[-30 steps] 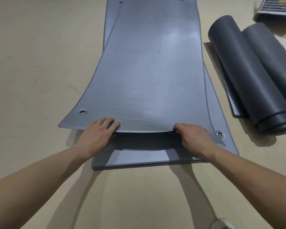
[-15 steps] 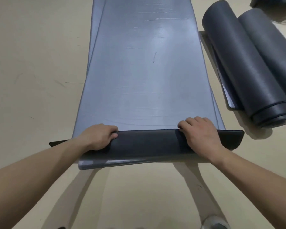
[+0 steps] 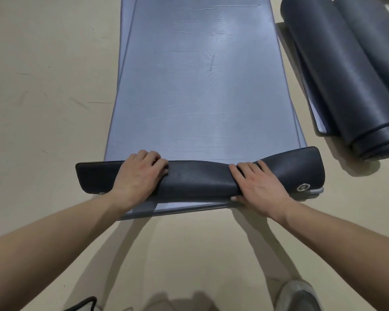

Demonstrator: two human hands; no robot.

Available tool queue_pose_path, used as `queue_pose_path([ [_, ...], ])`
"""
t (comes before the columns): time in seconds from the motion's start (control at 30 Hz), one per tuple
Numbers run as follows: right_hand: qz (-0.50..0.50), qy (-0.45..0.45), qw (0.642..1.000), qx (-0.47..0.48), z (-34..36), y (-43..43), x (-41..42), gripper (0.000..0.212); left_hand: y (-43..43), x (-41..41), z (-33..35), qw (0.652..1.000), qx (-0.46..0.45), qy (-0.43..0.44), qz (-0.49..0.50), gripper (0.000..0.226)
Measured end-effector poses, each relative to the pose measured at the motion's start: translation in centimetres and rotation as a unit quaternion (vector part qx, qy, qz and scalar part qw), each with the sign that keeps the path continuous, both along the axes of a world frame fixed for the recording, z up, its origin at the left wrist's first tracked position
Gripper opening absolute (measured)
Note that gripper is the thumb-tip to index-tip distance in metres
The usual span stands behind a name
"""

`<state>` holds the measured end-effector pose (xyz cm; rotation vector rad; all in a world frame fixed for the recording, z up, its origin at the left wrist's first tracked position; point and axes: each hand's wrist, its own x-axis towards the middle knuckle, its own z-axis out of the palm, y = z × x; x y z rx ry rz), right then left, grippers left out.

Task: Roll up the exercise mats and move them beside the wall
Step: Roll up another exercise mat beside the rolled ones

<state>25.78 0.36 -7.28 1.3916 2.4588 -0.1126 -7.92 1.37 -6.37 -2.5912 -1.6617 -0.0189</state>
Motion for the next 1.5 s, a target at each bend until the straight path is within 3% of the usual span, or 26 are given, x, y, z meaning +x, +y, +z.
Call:
queue_pose_path([
  [0.07,-0.006,0.007,1.000,-0.028,-0.4,0.1,0.4,0.084,-1.0,-0.5,-0.4,0.997,-0.070,0.014,-0.019,0.074],
  [0.13,-0.012,0.013,0.999,-0.044,-0.5,0.4,0.7,0.085,-1.8,-0.7,-1.1,0.990,-0.120,0.059,-0.035,0.101],
  [0.2,-0.015,0.022,0.999,-0.046,-0.4,0.7,0.7,0.086,-1.7,-0.6,-1.9,0.985,-0.151,0.076,-0.032,0.097],
  [0.27,-0.022,0.033,0.998,-0.058,0.2,1.2,0.9,0.086,-0.9,0.0,-1.7,0.983,-0.175,0.057,-0.022,0.077],
  [0.37,-0.042,0.073,0.991,-0.099,2.0,2.5,1.3,0.069,0.3,-0.4,0.0,0.977,-0.213,0.028,-0.004,0.059],
  [0.53,-0.121,0.142,0.932,-0.312,4.3,4.6,0.8,0.044,1.4,-1.8,1.8,0.935,-0.351,0.002,0.042,0.054],
  [0.6,-0.154,0.152,0.916,-0.338,4.1,4.3,0.6,0.042,2.0,-1.5,1.3,0.925,-0.376,-0.003,0.048,0.055],
  [0.67,-0.118,0.128,0.953,-0.248,3.7,3.2,0.6,0.049,3.0,-1.4,1.2,0.911,-0.407,-0.024,0.065,0.054],
  [0.73,-0.067,0.084,0.990,-0.087,2.9,1.2,0.2,0.074,4.0,-1.4,1.1,0.891,-0.443,-0.052,0.086,0.049],
  [0.83,-0.063,0.037,0.997,-0.019,1.6,-1.2,-0.7,0.097,4.7,-1.1,1.0,0.878,-0.467,-0.054,0.097,0.046],
  [0.93,-0.050,0.018,0.999,-0.004,1.5,0.1,-0.7,0.085,5.0,-0.9,1.8,0.878,-0.462,-0.044,0.115,0.056],
  [0.97,-0.044,0.015,0.999,-0.007,1.9,1.2,-0.7,0.080,4.8,-0.9,2.1,0.898,-0.425,-0.024,0.113,0.063],
  [1.03,-0.049,0.037,0.998,-0.023,2.6,3.5,-1.1,0.072,3.8,-0.7,2.0,0.960,-0.262,0.033,0.091,0.074],
  [1.07,-0.063,0.057,0.996,-0.038,2.9,4.5,-1.3,0.070,2.5,-0.5,1.6,0.981,-0.176,0.019,0.080,0.074],
  [1.17,-0.090,0.077,0.989,-0.093,3.4,6.9,-1.8,0.069,-1.6,0.3,-0.2,0.998,-0.060,0.001,0.020,0.078],
  [1.23,-0.096,0.065,0.988,-0.101,3.1,7.4,-2.1,0.067,-1.6,-0.4,-1.2,0.995,-0.081,0.061,-0.021,0.105],
  [1.3,-0.098,0.106,0.990,0.002,2.2,6.1,-2.4,0.062,0.3,-0.8,-1.0,0.990,-0.099,0.090,-0.045,0.119],
  [1.37,-0.079,0.146,0.980,0.112,1.1,3.2,-2.5,0.060,2.5,-0.6,-0.5,0.986,-0.118,0.094,-0.065,0.119],
  [1.5,-0.033,0.038,0.996,0.070,0.0,0.4,-1.5,0.119,5.0,-0.2,0.5,0.973,-0.193,0.105,-0.075,0.114],
])
